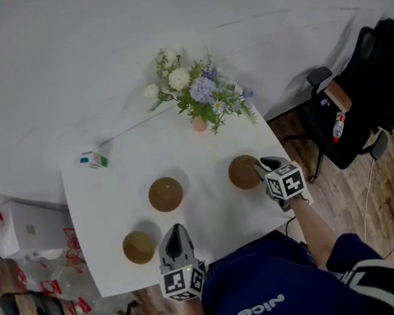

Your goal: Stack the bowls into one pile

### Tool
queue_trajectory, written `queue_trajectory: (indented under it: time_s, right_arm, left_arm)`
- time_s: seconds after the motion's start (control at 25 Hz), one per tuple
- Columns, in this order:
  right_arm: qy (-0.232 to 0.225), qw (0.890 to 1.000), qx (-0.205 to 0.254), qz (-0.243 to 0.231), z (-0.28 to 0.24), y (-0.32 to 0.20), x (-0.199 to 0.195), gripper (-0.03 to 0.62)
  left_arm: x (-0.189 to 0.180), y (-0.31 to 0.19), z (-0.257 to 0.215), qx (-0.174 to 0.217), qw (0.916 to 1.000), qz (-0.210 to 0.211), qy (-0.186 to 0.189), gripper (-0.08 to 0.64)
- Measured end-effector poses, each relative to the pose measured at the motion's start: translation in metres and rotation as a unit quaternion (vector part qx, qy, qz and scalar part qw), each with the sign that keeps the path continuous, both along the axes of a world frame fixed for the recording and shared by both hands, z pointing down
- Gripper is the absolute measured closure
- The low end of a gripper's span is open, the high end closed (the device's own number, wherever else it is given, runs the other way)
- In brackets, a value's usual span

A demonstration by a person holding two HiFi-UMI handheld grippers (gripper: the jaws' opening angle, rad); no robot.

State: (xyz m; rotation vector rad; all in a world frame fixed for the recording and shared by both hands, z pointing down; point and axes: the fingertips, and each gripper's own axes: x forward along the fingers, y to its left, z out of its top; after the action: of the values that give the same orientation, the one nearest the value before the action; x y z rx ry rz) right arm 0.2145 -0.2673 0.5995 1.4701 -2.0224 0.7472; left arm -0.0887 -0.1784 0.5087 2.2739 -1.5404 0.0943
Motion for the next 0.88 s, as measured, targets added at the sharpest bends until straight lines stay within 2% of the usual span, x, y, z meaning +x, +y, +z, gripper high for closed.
queue_trajectory:
  time_s: [0.24,0.32,0.44,0.64,0.88]
  right_arm:
    - [-0.02,0.999,-0.025,0.001,0.017,-0.005,-0.002,0.47]
    - [-0.022,0.999,-0.031,-0.003,0.02,-0.007,-0.001,0.494]
    - [-0.022,0.999,-0.027,0.003,0.019,-0.01,0.002,0.538]
    - [-0.038,0.999,-0.022,0.004,0.014,-0.011,0.0,0.548]
    - [-0.054,0.998,-0.008,-0.008,-0.007,-0.014,-0.01,0.554]
  left_arm:
    - [0.006,-0.003,0.002,-0.008,1.0,0.002,-0.005,0.535]
    - [0.01,-0.005,0.003,-0.009,0.9999,0.003,-0.007,0.535]
    - [0.015,-0.005,0.004,-0.009,0.9999,0.008,-0.01,0.535]
    - [0.016,-0.002,0.006,-0.013,0.9998,0.007,-0.011,0.535]
    - [0.006,-0.001,0.008,-0.015,0.9998,-0.013,-0.004,0.535]
